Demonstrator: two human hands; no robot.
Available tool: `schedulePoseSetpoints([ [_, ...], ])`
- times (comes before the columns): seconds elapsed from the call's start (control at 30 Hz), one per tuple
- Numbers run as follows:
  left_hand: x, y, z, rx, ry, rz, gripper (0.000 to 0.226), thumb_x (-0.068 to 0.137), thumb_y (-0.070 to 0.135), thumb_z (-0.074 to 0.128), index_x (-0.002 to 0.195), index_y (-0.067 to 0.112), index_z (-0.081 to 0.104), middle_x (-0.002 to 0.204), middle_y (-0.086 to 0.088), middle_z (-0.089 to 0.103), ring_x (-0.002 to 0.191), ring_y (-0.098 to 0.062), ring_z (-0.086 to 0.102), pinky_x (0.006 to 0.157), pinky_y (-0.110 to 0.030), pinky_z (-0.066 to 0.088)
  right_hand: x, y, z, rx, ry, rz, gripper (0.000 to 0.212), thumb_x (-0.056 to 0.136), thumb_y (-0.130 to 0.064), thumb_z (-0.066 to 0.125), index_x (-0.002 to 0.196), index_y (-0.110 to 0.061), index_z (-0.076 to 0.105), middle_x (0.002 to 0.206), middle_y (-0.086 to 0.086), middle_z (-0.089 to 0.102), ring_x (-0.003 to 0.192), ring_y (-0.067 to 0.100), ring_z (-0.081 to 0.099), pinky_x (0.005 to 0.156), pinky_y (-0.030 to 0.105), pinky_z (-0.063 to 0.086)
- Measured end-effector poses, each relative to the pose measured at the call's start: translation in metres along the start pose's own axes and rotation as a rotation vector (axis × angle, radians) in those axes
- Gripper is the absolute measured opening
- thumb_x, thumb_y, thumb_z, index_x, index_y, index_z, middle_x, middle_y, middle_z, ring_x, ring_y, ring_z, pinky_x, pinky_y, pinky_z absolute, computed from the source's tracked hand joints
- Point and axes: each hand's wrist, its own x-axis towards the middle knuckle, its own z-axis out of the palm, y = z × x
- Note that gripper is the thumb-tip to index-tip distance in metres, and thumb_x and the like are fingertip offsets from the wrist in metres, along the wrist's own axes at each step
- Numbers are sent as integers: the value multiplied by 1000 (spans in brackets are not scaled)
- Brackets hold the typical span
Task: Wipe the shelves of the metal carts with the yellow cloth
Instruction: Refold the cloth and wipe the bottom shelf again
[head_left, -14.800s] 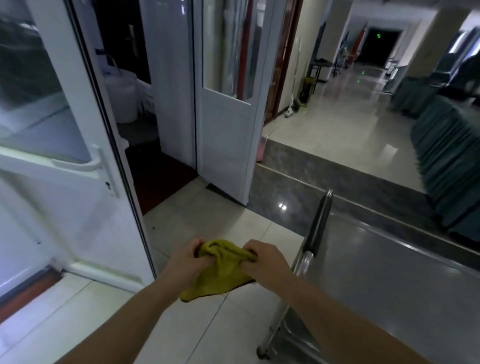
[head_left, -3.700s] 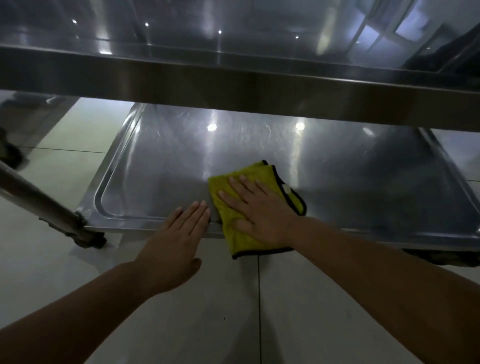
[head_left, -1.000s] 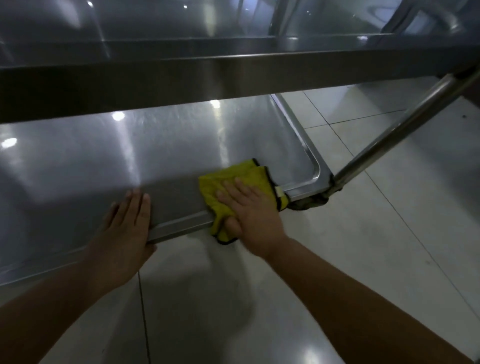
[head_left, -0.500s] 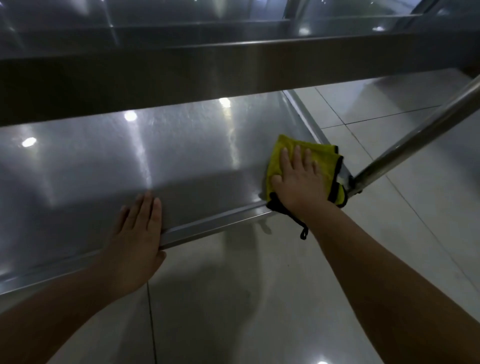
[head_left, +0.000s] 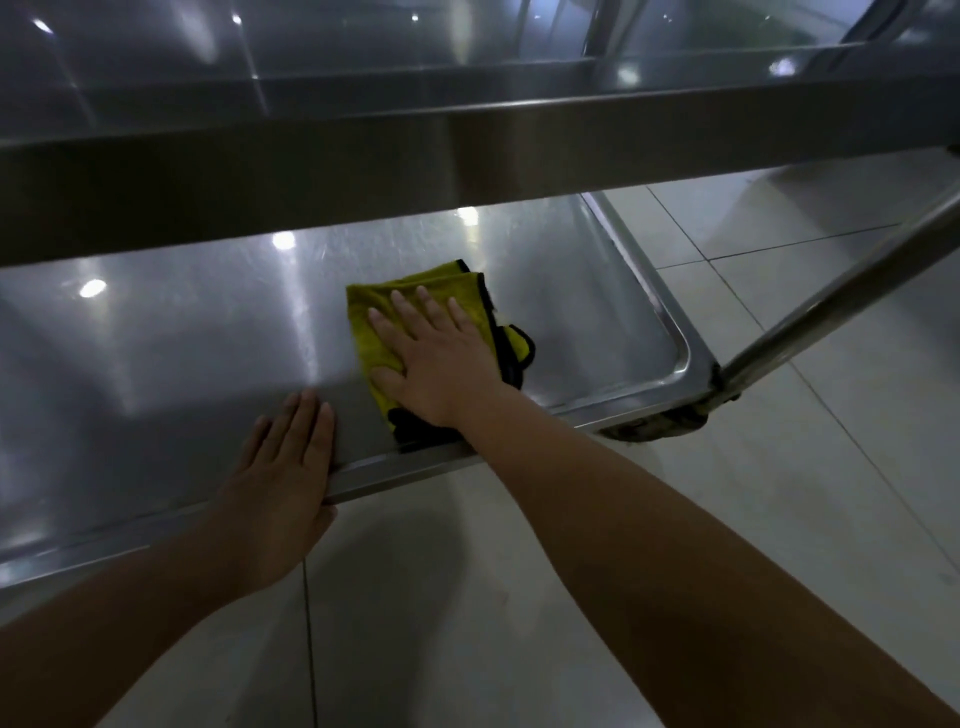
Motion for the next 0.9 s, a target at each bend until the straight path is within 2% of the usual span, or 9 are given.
schedulePoseSetpoints([
  [0.17, -2, 0, -1, -15, -37, 5, 121, 34, 25, 94, 134, -10, 34, 134, -34, 45, 127, -36, 29, 109, -31, 7, -29, 81, -4, 16, -9, 201, 65, 97, -56, 25, 153, -34, 0, 162, -1, -7, 148, 23, -9, 118, 43, -6],
  [0.33, -2, 0, 0, -19, -29, 4, 123, 34, 24, 95, 134, -10, 34, 134, -34, 43, 127, -37, 29, 110, -29, 4, -84, 162, -11, 30, -59, 434, 66, 99, -53, 24, 153, -29, -7, 161, 5, -12, 148, 26, -11, 119, 43, -6],
  [0.43, -1, 1, 1, -8, -26, -9, 122, 32, 24, 94, 134, -10, 35, 133, -34, 45, 126, -38, 30, 109, -33, 8, -114, 160, -7, -7, -77, 466, 66, 98, -55, 11, 152, -24, -12, 161, 9, -13, 148, 27, -12, 119, 41, -7],
  [0.53, -2, 1, 2, -10, -9, -20, 121, 31, 21, 94, 132, -11, 36, 131, -35, 46, 122, -42, 38, 106, -40, 16, -131, 127, -1, -3, -49, 468, 78, 82, -57, -5, 152, -22, -10, 161, 10, -9, 148, 29, -8, 118, 40, -4],
  [0.67, -6, 1, 3, -11, 12, -21, 120, 31, 22, 94, 131, -12, 37, 130, -36, 47, 123, -40, 32, 104, -40, 19, -136, 98, 4, -24, -76, 432, 87, 74, -59, -15, 153, -23, -9, 161, 7, -10, 148, 28, -9, 118, 39, -4],
  [0.73, -6, 2, 2, -23, 9, -17, 121, 31, 22, 94, 131, -12, 37, 131, -37, 46, 124, -39, 31, 107, -36, 14, -127, 103, 1, -32, -83, 429, 81, 80, -61, -10, 152, -24, -10, 161, 7, -11, 148, 28, -10, 118, 40, -4],
  [0.8, -6, 2, 1, -19, 5, -12, 122, 30, 25, 94, 131, -12, 37, 131, -37, 46, 124, -39, 30, 107, -32, 10, -110, 117, -3, -19, -93, 429, 68, 96, -58, 8, 152, -25, -11, 161, 7, -13, 148, 27, -12, 118, 41, -5],
  [0.9, -6, 3, -1, -19, -24, -8, 123, 32, 29, 93, 133, -11, 35, 134, -35, 44, 126, -38, 29, 108, -31, 8, -76, 144, -7, -31, -49, 419, 67, 99, -53, 21, 153, -27, -9, 161, 9, -11, 147, 30, -10, 118, 44, -5],
])
